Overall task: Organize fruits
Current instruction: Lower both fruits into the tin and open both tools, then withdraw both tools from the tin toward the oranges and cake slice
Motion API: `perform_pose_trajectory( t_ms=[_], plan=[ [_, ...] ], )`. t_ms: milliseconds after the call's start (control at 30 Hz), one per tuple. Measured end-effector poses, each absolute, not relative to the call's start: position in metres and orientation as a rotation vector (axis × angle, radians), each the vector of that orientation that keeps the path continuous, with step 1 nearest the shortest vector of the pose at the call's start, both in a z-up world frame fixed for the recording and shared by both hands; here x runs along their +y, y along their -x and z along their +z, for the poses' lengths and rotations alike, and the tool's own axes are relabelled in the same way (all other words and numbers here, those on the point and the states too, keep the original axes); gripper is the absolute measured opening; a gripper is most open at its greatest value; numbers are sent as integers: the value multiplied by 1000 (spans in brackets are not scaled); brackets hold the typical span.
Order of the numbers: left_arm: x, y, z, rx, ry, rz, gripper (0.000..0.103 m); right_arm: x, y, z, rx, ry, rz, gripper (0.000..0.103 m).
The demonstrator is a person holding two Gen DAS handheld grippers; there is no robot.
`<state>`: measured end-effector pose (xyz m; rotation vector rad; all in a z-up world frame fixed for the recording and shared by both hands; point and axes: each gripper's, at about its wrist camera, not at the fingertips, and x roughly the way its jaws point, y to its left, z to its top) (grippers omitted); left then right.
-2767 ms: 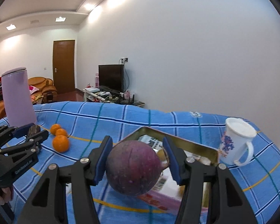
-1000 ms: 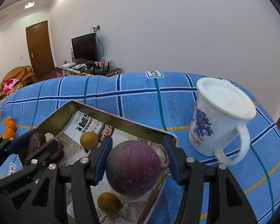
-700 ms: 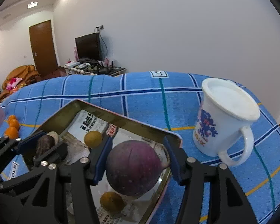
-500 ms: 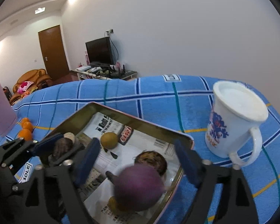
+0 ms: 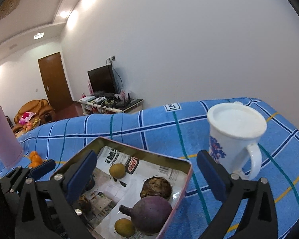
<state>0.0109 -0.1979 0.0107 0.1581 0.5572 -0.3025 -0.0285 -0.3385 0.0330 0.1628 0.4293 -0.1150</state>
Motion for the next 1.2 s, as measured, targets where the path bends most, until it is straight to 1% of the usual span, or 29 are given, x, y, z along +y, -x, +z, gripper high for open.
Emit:
perform_pose_trajectory(
  t_ms=[267, 500, 667, 1067, 1200],
  plan=[
    [-174, -12, 20, 530, -61, -251, 76, -339, 36, 39, 378, -143, -160, 103],
    [-164, -12, 18, 504, -65, -204, 76, -342, 50, 39, 285, -150, -226, 103],
    [-165, -5, 17, 448, -138, -150, 76, -337, 63, 40, 201, -125, -256, 103],
    [-154, 0, 17, 454, -126, -146, 76, -317, 55, 33, 299, -79, -276, 103],
    [-150, 6, 17, 448, -135, -145, 76, -309, 56, 33, 302, -61, -295, 103]
  ],
)
